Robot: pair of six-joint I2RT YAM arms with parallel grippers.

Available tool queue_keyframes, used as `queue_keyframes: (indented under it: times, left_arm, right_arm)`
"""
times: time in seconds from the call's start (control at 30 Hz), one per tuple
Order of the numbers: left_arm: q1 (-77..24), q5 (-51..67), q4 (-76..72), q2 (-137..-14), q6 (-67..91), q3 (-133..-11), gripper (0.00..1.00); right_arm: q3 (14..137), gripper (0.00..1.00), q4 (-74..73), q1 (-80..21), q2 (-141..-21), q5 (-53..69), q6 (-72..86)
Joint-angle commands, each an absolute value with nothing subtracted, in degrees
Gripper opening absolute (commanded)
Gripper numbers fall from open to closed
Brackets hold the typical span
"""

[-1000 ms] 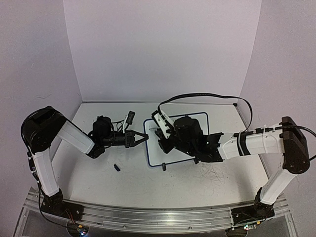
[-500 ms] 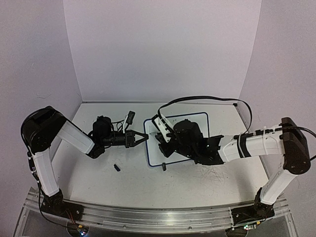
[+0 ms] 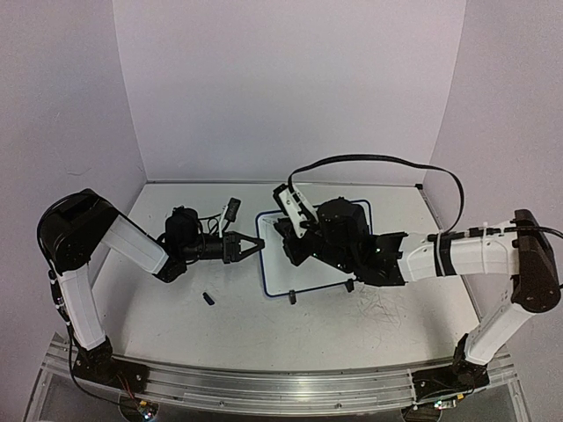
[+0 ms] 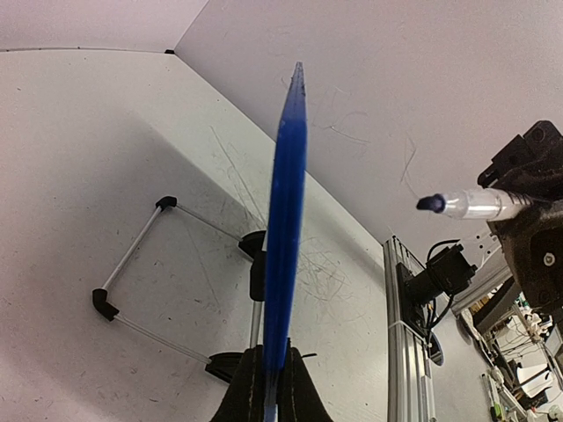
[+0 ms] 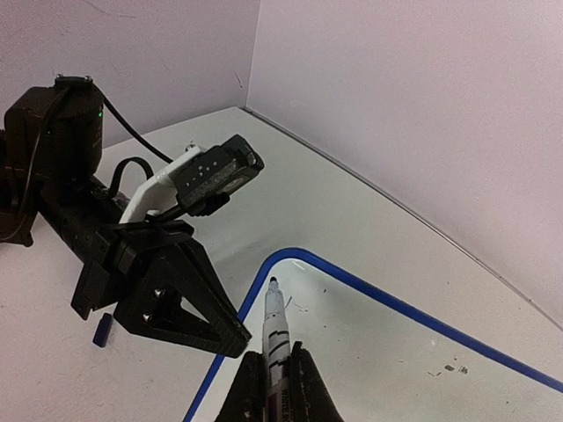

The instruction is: Write a sentence on the whiteboard

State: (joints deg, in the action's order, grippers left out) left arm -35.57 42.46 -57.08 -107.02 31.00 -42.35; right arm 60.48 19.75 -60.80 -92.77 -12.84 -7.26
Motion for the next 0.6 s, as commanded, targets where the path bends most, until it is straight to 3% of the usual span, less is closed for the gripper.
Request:
queue_keyframes:
  times: [0.0, 0.57]
  left_arm:
    - [-36.0, 43.5, -58.9, -104.9, 31.2, -42.1, 0.00]
    - [-36.0, 43.7, -58.9, -104.5, 31.2, -42.0, 0.00]
  right_arm:
    - [63.0, 0.00, 21.5, -60.8, -94.6, -14.4, -8.0]
    - [63.8, 0.00, 22.1, -60.7, -97.4, -16.1, -7.7]
